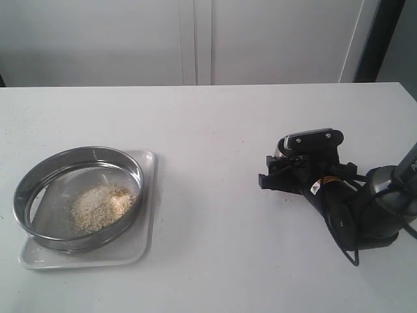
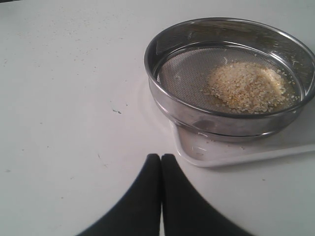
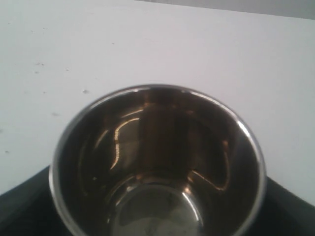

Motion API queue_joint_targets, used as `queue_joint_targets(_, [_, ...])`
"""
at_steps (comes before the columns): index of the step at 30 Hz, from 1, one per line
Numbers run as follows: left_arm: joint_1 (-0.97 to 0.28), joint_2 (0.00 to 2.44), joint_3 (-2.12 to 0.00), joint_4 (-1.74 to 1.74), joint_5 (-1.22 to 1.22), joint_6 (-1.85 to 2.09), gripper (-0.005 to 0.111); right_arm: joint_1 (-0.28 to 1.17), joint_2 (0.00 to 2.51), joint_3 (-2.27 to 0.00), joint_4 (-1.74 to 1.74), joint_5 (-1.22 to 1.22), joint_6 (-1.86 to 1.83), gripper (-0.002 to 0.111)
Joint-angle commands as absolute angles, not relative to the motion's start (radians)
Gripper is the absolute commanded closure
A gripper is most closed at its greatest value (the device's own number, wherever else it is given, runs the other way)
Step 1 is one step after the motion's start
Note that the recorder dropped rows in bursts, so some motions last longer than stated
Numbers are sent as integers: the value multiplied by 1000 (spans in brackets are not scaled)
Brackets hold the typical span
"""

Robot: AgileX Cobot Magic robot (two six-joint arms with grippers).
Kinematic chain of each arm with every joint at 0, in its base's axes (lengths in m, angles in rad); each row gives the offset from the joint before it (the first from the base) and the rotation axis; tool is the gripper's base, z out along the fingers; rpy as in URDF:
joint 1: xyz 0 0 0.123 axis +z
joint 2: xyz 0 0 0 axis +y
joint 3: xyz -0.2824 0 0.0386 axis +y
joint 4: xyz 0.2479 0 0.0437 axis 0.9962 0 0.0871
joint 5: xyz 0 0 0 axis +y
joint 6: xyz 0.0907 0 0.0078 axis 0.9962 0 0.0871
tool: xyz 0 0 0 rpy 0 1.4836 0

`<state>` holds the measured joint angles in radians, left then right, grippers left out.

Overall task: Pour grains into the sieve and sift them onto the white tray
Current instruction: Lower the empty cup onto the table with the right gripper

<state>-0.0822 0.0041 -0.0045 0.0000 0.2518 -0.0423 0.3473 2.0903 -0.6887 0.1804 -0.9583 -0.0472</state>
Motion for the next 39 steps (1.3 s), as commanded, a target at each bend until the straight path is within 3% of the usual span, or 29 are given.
queue_joint_targets(1, [-80,0,0,0,253,-47,107,340,2089,-686,155,-982,-49,108])
queue_joint_targets(10, [-80,0,0,0,253,-47,107,340,2118,-686,137,-973,-49,107])
queue_joint_targets(14, [-80,0,0,0,253,-47,107,340,2118,-686,137,-973,-49,83])
queue_joint_targets(19, [-80,0,0,0,253,-47,107,340,2116,-686,137,-977,-41,37])
queue_joint_targets(22, [-80,0,0,0,253,-47,107,340,2114,-686,139,-1004,-41,23])
queue_joint_targets(39, [-80,0,0,0,253,-47,107,340,1972,-685,161,-958,-41,21])
